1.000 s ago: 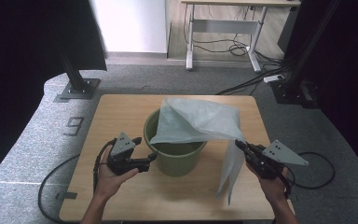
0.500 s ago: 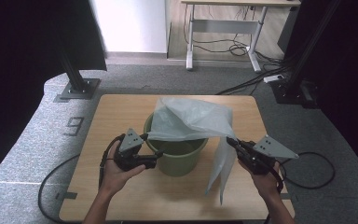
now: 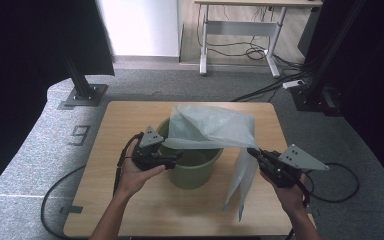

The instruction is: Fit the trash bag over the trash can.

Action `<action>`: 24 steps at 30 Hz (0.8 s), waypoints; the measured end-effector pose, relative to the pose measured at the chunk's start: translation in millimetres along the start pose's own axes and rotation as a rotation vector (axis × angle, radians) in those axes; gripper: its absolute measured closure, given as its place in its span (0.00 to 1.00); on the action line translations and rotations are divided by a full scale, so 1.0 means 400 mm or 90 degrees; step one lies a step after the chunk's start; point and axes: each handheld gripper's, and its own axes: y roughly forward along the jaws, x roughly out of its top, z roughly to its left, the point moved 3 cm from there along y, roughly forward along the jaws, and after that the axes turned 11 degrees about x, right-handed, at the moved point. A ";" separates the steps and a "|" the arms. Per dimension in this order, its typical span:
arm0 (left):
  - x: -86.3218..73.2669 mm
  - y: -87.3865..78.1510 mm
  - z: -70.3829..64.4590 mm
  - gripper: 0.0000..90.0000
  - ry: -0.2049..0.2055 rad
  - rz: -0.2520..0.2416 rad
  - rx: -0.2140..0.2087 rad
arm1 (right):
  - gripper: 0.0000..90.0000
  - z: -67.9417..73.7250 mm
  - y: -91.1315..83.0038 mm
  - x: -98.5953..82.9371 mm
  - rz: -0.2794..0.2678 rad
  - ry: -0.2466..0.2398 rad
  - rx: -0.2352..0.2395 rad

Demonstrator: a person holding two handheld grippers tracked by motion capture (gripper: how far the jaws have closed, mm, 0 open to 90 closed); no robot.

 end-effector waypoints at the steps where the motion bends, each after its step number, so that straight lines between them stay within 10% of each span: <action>1: 0.002 0.002 -0.002 0.25 -0.001 -0.002 0.002 | 0.98 -0.002 0.000 0.001 -0.001 0.000 0.001; 17: 0.043 0.043 -0.066 0.28 0.015 0.002 -0.036 | 0.98 -0.003 0.023 0.030 -0.022 0.023 0.014; 24: 0.041 0.055 -0.074 0.60 0.015 0.011 -0.044 | 0.98 0.009 0.025 0.040 -0.027 0.017 0.018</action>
